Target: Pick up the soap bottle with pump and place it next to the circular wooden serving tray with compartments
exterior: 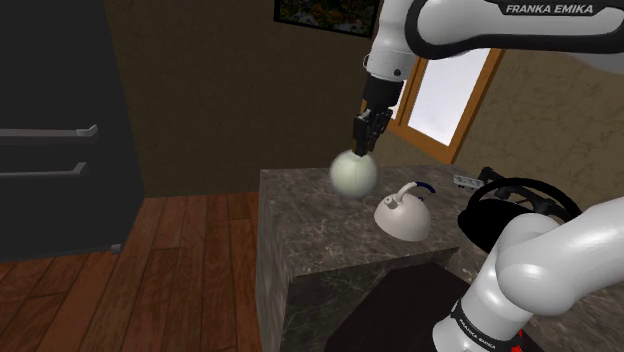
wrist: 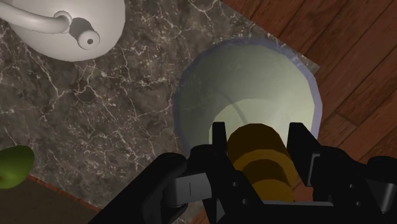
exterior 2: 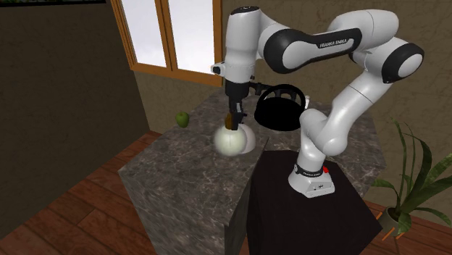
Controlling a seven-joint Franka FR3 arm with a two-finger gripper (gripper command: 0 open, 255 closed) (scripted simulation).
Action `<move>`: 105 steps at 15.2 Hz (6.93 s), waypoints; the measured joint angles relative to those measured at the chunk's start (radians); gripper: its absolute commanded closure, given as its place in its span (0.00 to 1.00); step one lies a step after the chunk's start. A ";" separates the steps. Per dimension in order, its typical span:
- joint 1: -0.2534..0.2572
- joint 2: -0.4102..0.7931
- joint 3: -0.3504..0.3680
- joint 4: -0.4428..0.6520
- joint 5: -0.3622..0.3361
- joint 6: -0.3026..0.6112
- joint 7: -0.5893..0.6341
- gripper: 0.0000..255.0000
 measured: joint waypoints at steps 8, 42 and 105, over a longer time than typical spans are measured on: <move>-0.003 0.022 -0.002 0.124 -0.004 -0.102 0.000 1.00; -0.064 -0.445 -0.313 0.093 -0.231 -0.518 -0.349 1.00; 0.009 -0.787 -1.018 0.603 -1.260 -0.733 -1.405 1.00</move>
